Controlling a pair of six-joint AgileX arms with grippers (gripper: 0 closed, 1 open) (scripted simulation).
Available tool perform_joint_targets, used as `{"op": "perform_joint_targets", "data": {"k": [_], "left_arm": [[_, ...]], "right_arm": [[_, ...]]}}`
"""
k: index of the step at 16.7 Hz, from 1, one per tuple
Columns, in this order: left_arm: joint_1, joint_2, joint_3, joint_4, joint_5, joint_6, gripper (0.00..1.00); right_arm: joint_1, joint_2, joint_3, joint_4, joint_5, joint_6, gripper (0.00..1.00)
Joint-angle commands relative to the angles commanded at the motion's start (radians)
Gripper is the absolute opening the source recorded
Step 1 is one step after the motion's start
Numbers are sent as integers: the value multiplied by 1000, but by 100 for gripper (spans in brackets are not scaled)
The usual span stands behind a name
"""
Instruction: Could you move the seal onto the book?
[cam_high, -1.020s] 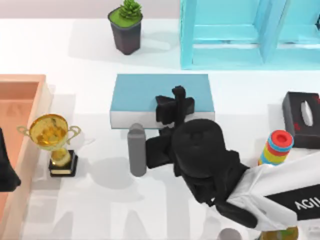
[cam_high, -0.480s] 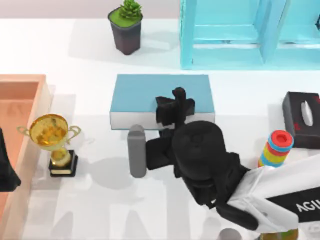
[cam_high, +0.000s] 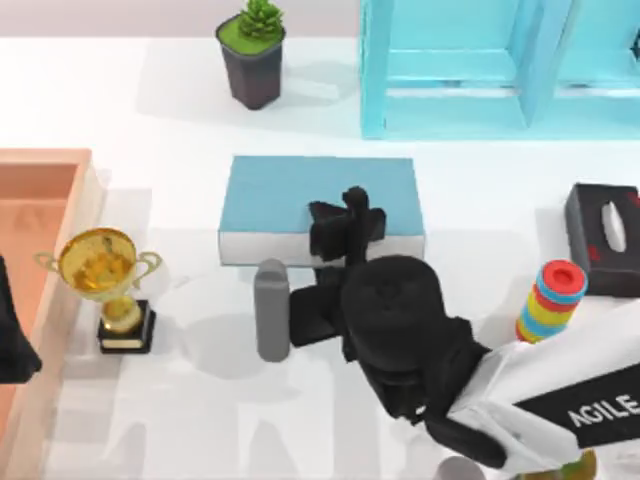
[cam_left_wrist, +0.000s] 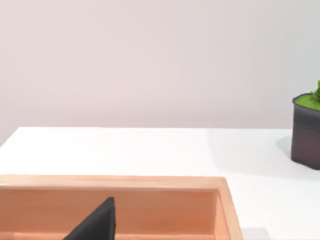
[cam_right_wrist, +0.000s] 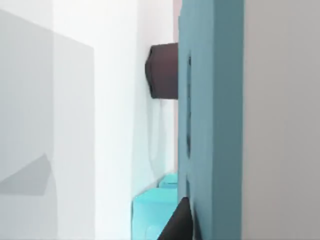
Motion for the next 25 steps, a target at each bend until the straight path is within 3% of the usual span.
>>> {"op": "perform_joint_targets", "data": {"k": [7,20,25], "left_arm": [[0,0,0,0,0,0,100],[0,0,0,0,0,0,100],[0,0,0,0,0,0,100]], "right_arm": [[1,41,-19,39,-4,1,0],[1,41,-19,39,-4,1,98],[1,41,-19,39,-4,1,100]]}}
